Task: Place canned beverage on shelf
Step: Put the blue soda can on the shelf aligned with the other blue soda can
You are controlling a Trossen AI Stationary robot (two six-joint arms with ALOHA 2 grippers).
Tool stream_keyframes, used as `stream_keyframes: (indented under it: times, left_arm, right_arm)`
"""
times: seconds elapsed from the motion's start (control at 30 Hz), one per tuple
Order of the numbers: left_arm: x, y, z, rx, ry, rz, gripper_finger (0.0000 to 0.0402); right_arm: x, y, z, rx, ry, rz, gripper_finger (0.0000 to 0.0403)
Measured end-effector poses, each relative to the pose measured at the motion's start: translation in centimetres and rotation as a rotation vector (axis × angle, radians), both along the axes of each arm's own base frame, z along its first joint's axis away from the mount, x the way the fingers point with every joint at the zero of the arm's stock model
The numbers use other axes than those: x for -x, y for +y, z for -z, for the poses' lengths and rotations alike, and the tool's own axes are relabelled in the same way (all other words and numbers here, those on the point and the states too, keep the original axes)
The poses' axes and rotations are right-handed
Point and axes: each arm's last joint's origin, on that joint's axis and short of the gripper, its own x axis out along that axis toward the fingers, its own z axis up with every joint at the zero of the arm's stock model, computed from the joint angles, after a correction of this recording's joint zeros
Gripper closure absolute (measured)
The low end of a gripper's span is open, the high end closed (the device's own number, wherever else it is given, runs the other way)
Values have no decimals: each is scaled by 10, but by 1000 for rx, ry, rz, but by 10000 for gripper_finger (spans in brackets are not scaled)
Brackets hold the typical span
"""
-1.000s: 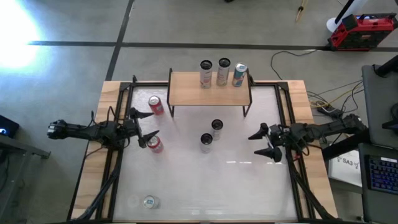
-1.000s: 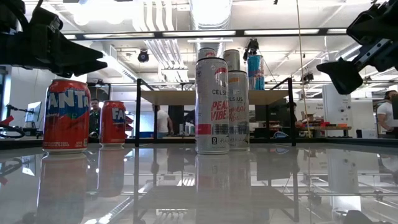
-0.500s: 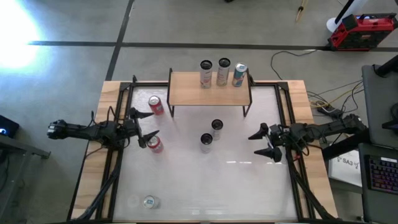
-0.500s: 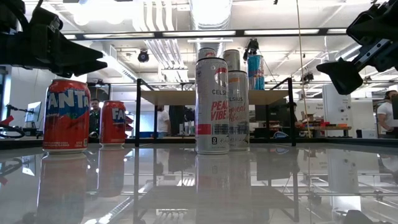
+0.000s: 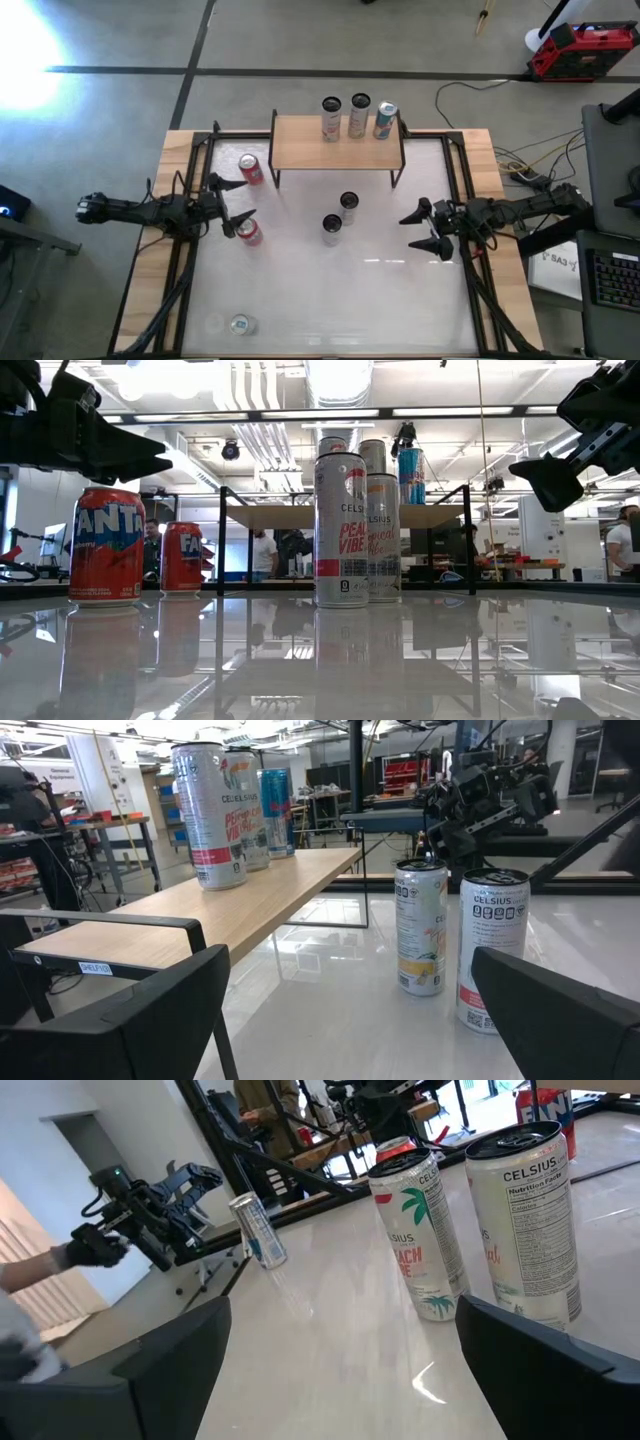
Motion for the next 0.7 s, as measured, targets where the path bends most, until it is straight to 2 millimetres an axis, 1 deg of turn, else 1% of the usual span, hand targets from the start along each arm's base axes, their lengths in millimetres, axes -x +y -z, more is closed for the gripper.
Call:
stream_keyframes:
  times: [0.3,0.43,0.7]
  left_arm:
    - [0,0,0,-1,1,-1,2]
    - [0,0,1,-34,26,-2,2]
    - [0,0,1,-5,14,0,2]
  right_arm:
    - [0,0,0,0,0,0,32]
    - [0,0,0,0,0,0,32]
    - [0,0,0,0,0,0,32]
